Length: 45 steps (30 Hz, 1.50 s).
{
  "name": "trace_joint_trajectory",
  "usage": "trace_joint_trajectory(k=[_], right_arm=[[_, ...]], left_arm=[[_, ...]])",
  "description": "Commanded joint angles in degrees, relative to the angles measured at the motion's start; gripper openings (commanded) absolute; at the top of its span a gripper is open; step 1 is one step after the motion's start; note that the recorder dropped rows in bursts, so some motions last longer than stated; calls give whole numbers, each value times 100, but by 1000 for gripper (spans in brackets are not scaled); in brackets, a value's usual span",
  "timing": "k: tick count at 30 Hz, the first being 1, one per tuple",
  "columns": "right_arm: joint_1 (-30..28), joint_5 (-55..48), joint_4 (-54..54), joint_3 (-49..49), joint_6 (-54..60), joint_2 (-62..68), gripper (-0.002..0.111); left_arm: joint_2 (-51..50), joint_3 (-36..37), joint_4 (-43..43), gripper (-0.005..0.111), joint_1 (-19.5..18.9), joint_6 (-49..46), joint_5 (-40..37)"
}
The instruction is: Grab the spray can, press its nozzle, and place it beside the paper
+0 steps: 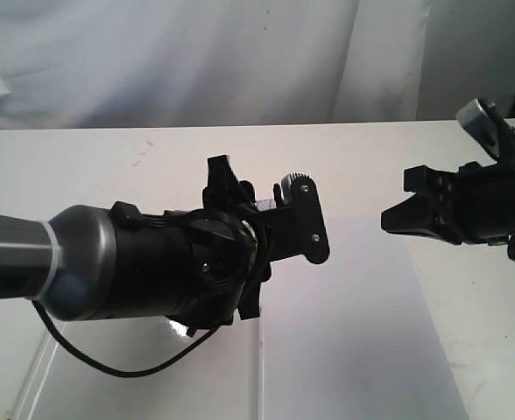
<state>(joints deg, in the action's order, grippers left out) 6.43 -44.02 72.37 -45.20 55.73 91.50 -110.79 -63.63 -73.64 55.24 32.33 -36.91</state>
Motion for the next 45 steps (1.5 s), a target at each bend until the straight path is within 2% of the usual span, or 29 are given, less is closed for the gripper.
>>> trace_joint_trajectory(k=[1, 8, 18, 23, 27, 35, 38, 45], right_arm=[[-178, -770, 220, -266, 75, 569, 0], [-370, -1803, 650, -562, 183, 1414, 0], [-370, -1783, 740, -562, 255, 1509, 0], [-370, -1793, 679, -562, 243, 1509, 0], [-370, -1673, 578, -562, 243, 1509, 0], [-330, -1588, 568, -562, 282, 1509, 0], [-315, -1664, 644, -562, 337, 1509, 0], [-307, -1824, 809, -562, 474, 1509, 0]], left_arm=[[69, -67, -34, 0, 31, 20, -53], [69, -67, -46, 0, 304, -122, -21], [-445, -67, -95, 0, 365, -247, -317], [-665, -397, -73, 0, 365, -247, -694], [-665, -734, 41, 0, 365, -260, -682], [-665, -734, 191, 0, 365, -221, -613], [-665, -734, 422, 0, 365, 206, -374], [-665, -734, 498, 0, 365, 356, -222]])
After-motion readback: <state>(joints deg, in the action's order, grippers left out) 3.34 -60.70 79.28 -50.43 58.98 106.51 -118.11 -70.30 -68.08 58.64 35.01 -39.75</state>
